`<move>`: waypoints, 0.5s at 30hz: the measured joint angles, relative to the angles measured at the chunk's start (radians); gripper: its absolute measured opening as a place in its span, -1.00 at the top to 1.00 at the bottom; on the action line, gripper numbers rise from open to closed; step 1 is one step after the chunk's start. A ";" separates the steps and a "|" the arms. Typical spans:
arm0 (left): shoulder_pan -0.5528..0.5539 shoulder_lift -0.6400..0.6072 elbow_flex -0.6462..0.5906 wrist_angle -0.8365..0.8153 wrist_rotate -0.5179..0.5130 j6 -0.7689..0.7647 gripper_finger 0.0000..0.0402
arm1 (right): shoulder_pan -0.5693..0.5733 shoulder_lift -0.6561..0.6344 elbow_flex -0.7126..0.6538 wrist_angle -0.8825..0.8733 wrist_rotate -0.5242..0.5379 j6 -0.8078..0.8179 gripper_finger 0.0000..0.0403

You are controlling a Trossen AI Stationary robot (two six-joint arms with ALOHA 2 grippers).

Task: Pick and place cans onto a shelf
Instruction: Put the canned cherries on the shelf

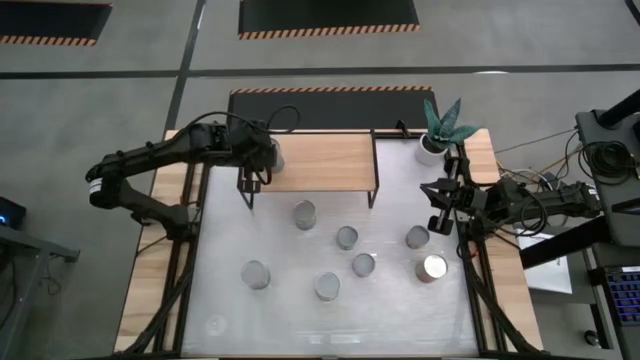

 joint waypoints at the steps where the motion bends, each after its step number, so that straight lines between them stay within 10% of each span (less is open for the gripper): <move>1: 0.000 0.000 0.000 0.000 0.000 0.000 0.98 | 0.000 0.000 0.000 0.000 0.000 -0.001 0.96; 15: -0.007 0.000 0.022 -0.009 -0.001 -0.010 0.69 | 0.000 0.000 0.000 0.000 0.000 -0.016 0.96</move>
